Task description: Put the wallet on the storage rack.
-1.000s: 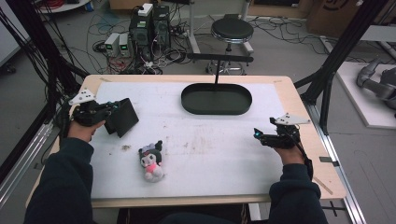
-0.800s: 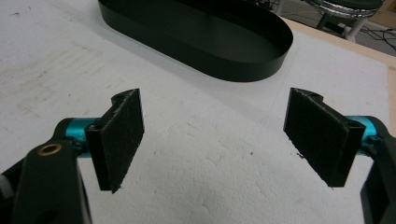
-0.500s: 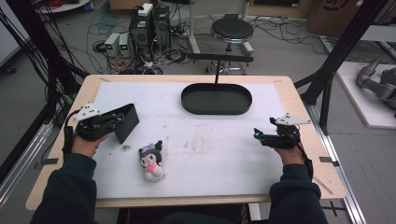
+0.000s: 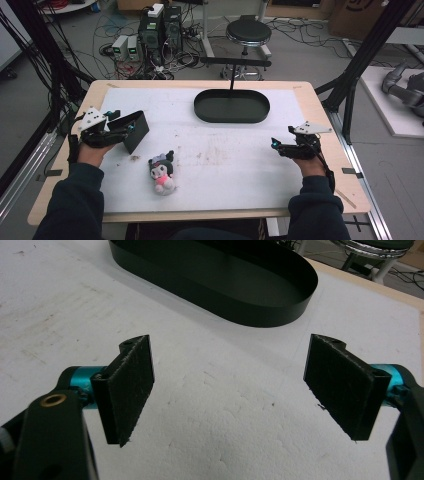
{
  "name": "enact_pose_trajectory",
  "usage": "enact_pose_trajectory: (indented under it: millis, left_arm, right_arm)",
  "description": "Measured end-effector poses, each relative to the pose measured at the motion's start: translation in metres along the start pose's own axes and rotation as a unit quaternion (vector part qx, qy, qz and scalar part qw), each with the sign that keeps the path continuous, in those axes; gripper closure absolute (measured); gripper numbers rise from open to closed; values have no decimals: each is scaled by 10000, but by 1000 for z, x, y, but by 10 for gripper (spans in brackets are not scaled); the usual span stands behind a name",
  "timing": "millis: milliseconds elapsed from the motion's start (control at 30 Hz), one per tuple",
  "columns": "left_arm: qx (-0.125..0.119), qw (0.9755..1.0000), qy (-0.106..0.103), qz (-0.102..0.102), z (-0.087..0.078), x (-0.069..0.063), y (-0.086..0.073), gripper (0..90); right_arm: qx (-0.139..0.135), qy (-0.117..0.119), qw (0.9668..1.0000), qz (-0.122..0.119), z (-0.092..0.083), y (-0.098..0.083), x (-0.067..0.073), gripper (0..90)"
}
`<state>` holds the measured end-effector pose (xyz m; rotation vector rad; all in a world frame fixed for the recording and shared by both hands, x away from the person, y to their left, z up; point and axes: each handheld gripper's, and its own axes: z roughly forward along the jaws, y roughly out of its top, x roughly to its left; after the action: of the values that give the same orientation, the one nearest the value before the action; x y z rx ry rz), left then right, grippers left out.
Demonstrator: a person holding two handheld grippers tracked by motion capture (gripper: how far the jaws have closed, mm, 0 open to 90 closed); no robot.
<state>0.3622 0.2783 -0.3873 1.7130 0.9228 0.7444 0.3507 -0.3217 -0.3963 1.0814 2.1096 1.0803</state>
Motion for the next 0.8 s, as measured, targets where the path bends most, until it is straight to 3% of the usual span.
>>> enact_pose_trajectory:
  millis: [33,133,233,367,400,433,467,500,533,567,633,700,800]
  left_arm:
    - [102,9999,24,2,2,1,-1,196]
    - [350,9991,209,128,8,5,-6,195]
    - [587,9980,225,37,16,8,-11,195]
    - [615,9978,229,-29,17,10,-12,188]
    - [605,9980,171,-57,15,11,-12,228]
    - [642,9979,57,-81,14,12,-13,449]
    - [729,9973,20,-62,13,13,-15,449]
    - [830,9965,-10,-24,14,12,-16,512]
    - [914,9958,-60,-23,14,12,-16,634]
    - [944,9955,-88,-11,14,11,-16,634]
    - [933,9954,-199,34,14,8,-15,740]
    - [923,9954,-211,126,16,4,-14,762]
    - [830,9962,-256,-1,18,3,-12,766]
  right_arm:
    - [1,1,10000,-1,0,0,0,205]
    - [-2,5,10000,-11,0,0,0,205]
    - [-13,14,10000,7,0,0,0,205]
    - [12,18,10000,3,1,0,0,205]
    - [16,18,10000,10,1,0,0,205]
    - [17,20,10000,7,1,-1,-1,205]
    - [17,20,10000,7,1,-1,-1,205]
    - [18,18,10000,7,1,-1,-1,205]
    - [14,16,10000,18,0,-1,0,205]
    - [14,16,10000,18,0,-1,0,205]
    - [9,7,10000,16,0,-1,0,205]
    - [3,14,10000,24,0,-1,0,205]
    - [3,24,10000,21,0,-1,0,205]
